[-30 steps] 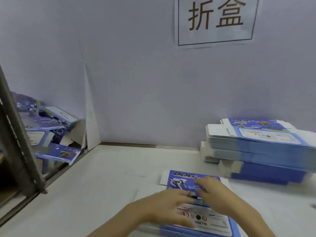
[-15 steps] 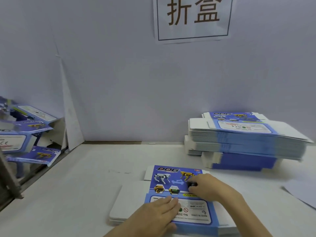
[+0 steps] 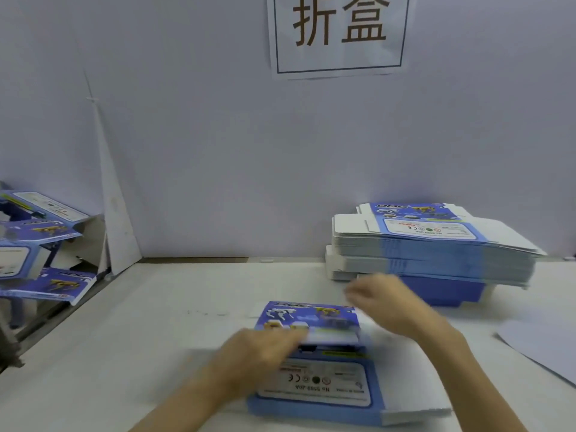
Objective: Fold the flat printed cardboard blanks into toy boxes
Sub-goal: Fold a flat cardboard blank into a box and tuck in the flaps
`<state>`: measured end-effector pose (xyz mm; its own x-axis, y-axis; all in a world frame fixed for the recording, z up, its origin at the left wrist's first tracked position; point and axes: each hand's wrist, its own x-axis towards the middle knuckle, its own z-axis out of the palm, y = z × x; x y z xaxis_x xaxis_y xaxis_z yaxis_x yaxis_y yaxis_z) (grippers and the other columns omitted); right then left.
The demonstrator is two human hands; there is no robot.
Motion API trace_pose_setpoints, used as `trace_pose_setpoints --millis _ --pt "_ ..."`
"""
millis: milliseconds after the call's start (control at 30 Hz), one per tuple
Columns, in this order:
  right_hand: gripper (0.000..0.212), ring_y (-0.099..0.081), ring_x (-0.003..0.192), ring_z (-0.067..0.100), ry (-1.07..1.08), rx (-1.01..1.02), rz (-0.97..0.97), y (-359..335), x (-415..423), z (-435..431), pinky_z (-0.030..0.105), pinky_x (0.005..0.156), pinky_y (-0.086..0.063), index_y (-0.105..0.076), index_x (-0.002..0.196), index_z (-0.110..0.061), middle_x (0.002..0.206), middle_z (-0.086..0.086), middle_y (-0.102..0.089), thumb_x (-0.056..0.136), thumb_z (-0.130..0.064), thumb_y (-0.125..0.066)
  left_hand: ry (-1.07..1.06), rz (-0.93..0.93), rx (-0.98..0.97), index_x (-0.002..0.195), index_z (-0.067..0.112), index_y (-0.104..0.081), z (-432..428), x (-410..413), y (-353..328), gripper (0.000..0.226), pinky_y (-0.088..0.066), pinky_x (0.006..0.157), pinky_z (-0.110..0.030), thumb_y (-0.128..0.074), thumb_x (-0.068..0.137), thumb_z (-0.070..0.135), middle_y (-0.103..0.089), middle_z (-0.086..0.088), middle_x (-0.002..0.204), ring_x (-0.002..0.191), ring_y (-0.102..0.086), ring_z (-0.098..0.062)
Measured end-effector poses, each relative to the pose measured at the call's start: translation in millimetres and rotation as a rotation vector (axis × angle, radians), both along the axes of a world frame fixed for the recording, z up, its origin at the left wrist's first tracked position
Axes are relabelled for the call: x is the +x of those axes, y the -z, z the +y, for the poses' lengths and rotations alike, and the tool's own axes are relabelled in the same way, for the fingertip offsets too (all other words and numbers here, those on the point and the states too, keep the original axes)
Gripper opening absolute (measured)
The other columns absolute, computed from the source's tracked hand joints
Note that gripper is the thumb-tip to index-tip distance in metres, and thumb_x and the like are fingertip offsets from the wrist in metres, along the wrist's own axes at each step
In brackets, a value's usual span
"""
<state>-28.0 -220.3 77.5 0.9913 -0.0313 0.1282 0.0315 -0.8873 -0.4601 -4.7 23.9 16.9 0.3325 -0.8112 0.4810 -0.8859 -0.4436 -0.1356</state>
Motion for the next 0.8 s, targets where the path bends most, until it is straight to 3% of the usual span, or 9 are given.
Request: trace_pose_setpoints --millis 100,167,267,367,467,533,600,700,800 --pt "0.029 -0.058 0.109 0.013 0.176 0.226 -0.911 -32.2 -16.3 -7.8 0.015 0.096 -0.039 -0.065 0.120 -0.013 0.117 -0.003 -0.065 0.094 -0.015 -0.051 -0.086 -0.278 -0.187 0.115 0.008 -0.054 15.5 23.1 -51.2 0.025 -0.045 0.039 -0.017 -0.058 0.094 0.021 -0.070 -0.001 0.072 0.046 -0.060 -0.011" --pt "0.037 -0.055 0.109 0.006 0.236 0.415 -1.123 -45.7 -25.5 -10.2 0.010 0.096 -0.036 -0.060 0.125 -0.016 0.119 -0.009 -0.061 0.091 -0.018 -0.047 -0.199 -0.302 -0.496 0.109 0.002 -0.057 19.5 26.5 -76.4 0.032 -0.037 0.039 -0.011 -0.044 0.101 0.031 -0.060 0.005 0.061 0.038 -0.049 -0.009" --pt "0.045 -0.051 0.121 0.006 0.182 0.647 -0.838 -48.1 -26.2 -1.4 0.022 0.102 -0.038 -0.046 0.140 -0.023 0.130 -0.010 -0.055 0.095 -0.030 -0.049 -0.164 0.108 -1.085 0.103 0.004 -0.056 5.0 17.2 -88.1 0.032 -0.039 0.051 -0.002 -0.033 0.105 0.026 -0.060 0.016 0.065 0.060 -0.058 0.000" --pt "0.054 -0.046 0.130 0.008 0.066 0.653 -0.552 -38.4 -21.0 23.7 0.037 0.110 -0.037 -0.032 0.148 -0.028 0.143 -0.011 -0.048 0.097 -0.037 -0.048 -0.022 0.507 -1.326 0.122 0.020 -0.055 -16.5 7.8 -89.7 0.028 -0.047 0.058 -0.005 -0.037 0.101 0.027 -0.067 0.026 0.097 0.091 -0.063 0.008" --pt "0.033 -0.063 0.099 0.001 0.021 0.721 -0.566 -31.9 -17.2 34.0 0.030 0.083 -0.055 -0.044 0.125 -0.045 0.105 -0.029 -0.063 0.093 -0.038 -0.052 0.040 0.643 -1.365 0.128 0.049 -0.041 -25.3 5.7 -87.9 0.039 -0.049 0.064 -0.005 -0.040 0.092 0.037 -0.058 0.041 0.109 0.109 -0.054 0.015" --pt "0.038 -0.064 0.092 -0.002 0.014 0.771 -0.573 -29.5 -16.0 31.0 0.017 0.070 -0.054 -0.047 0.128 -0.041 0.099 -0.029 -0.065 0.092 -0.037 -0.057 0.035 0.750 -1.356 0.125 0.061 -0.036 -27.8 5.8 -88.1 0.042 -0.052 0.067 -0.008 -0.041 0.087 0.043 -0.056 0.035 0.118 0.113 -0.053 0.012" --pt "0.050 -0.063 0.096 -0.004 0.025 0.773 -0.582 -27.8 -15.4 30.4 0.015 0.075 -0.053 -0.047 0.133 -0.034 0.104 -0.026 -0.066 0.086 -0.044 -0.061 -0.012 0.754 -1.323 0.128 0.060 -0.031 -28.9 6.2 -86.0 0.045 -0.046 0.068 -0.001 -0.040 0.086 0.047 -0.050 0.034 0.124 0.114 -0.049 0.017" --pt "0.069 -0.062 0.102 -0.002 0.025 0.809 -0.557 -26.2 -14.1 31.3 0.030 0.089 -0.055 -0.048 0.133 -0.032 0.112 -0.021 -0.065 0.073 -0.063 -0.063 -0.059 0.781 -1.270 0.134 0.056 -0.021 -33.3 6.8 -80.8 0.050 -0.042 0.069 0.003 -0.035 0.086 0.051 -0.042 0.029 0.133 0.113 -0.046 0.021" --pt "0.071 -0.062 0.098 -0.005 0.013 0.846 -0.524 -24.3 -10.7 29.5 0.020 0.081 -0.055 -0.050 0.132 -0.033 0.107 -0.024 -0.066 0.070 -0.065 -0.065 -0.083 0.809 -1.250 0.144 0.050 -0.019 -33.9 11.3 -75.6 0.059 -0.052 0.087 -0.014 -0.032 0.087 0.054 -0.040 0.021 0.142 0.124 -0.045 0.008"
